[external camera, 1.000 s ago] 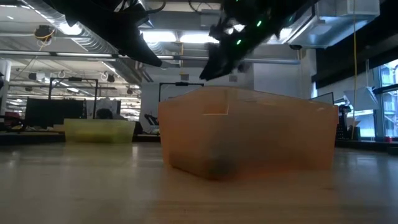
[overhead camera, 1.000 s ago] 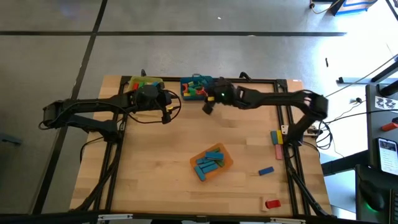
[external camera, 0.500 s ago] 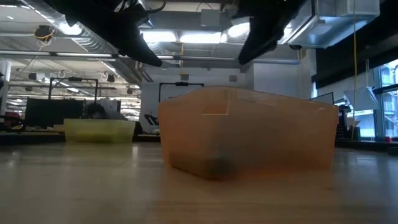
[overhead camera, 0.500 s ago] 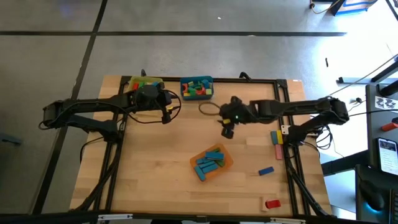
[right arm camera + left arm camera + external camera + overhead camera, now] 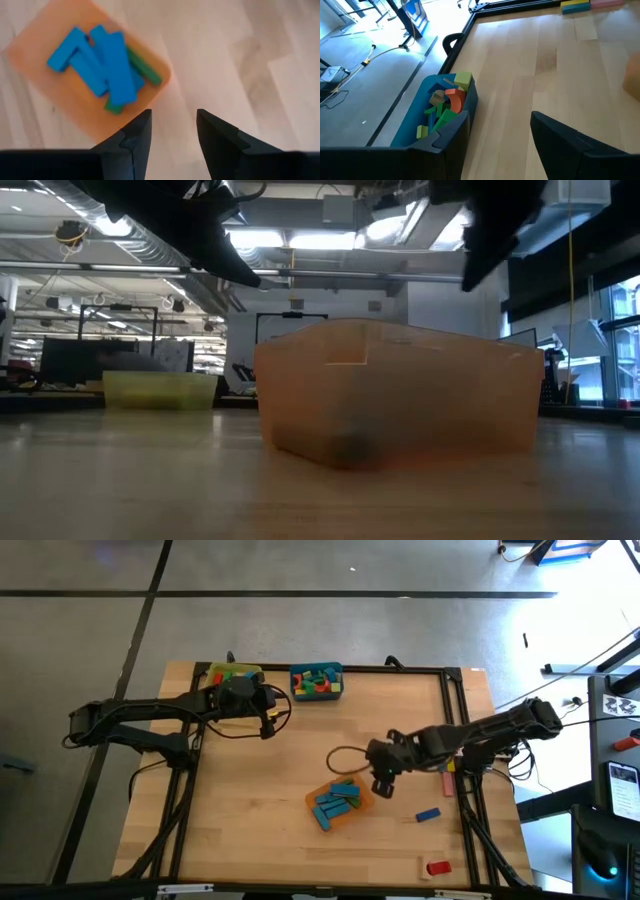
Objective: Sort blocks by size
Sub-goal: Put the dark blue rectangular block into the orange bin
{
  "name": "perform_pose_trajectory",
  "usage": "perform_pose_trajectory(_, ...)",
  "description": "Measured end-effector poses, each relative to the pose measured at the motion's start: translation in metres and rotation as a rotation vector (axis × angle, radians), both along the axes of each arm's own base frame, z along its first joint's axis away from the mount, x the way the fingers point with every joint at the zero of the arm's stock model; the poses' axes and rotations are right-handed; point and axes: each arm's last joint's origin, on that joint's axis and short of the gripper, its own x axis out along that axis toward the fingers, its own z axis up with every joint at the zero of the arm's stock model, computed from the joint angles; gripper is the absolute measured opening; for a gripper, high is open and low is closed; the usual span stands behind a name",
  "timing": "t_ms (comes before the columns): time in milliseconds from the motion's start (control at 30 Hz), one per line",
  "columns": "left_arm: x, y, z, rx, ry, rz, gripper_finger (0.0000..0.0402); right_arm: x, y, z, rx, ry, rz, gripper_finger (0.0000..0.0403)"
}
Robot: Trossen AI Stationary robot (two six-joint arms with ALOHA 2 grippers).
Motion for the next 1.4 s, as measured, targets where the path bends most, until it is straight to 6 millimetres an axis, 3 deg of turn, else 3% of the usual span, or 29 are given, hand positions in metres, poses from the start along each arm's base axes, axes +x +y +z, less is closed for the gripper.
perform_pose_trajectory(333,0.000,0.000,0.000,-0.004,-0.001,0.002,0.0196,-0.024,0.039,-0.005,0.079,0.126,-0.019,0.0161)
perform_pose_trajectory(600,0.000,0.000,0.000,-0.007,0.000,0.004,0.0196,-0.043,0.056,-0.011,0.085,0.246,-0.003,0.0242)
perform_pose_trajectory(767,-0.001,0.000,-0.001,-0.010,0.008,0.004,0.0196,-0.063,0.077,-0.031,0.085,0.332,0.104,0.0265)
perform_pose_trajectory(1000,-0.001,0.000,-0.002,-0.019,0.019,0.007,0.0196,-0.091,0.103,-0.064,0.036,0.443,0.243,0.0254)
perform_pose_trajectory(1400,-0.001,0.000,-0.002,-0.013,0.021,0.004,0.0196,-0.115,0.118,-0.108,-0.056,0.536,0.340,0.0233)
